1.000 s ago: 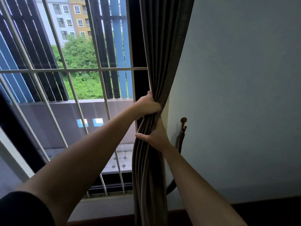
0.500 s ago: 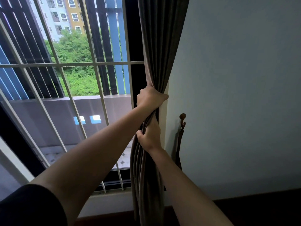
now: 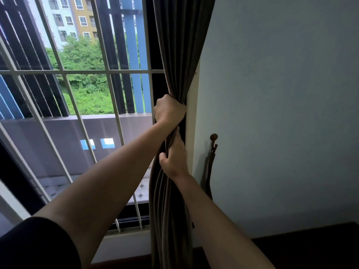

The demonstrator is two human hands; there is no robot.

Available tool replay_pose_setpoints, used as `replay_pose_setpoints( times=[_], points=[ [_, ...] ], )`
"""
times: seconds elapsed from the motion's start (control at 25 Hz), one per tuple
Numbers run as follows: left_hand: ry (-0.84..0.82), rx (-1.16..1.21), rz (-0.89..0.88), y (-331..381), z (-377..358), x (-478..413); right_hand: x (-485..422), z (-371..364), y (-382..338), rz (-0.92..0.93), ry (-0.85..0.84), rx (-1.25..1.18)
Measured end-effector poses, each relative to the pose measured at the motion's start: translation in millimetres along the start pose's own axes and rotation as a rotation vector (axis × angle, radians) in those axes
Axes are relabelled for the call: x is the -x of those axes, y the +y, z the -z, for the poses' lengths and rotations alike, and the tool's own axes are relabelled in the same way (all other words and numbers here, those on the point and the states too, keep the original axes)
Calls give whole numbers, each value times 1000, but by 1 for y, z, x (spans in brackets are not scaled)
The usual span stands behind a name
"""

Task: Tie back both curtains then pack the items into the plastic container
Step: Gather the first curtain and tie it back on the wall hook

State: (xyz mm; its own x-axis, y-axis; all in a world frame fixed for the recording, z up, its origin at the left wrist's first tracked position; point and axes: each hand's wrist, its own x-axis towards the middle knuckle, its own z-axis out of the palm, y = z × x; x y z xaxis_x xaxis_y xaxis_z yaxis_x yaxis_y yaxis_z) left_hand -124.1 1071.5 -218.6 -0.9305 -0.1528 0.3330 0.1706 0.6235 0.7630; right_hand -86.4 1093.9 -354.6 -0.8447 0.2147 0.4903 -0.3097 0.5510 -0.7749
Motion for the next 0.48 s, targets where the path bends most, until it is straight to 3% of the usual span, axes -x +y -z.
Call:
replay_pose_setpoints(
  times=[0.48],
  points=[
    [16, 100, 21, -8, 0, -18, -17, -10, 9, 47, 24, -45]
  ],
)
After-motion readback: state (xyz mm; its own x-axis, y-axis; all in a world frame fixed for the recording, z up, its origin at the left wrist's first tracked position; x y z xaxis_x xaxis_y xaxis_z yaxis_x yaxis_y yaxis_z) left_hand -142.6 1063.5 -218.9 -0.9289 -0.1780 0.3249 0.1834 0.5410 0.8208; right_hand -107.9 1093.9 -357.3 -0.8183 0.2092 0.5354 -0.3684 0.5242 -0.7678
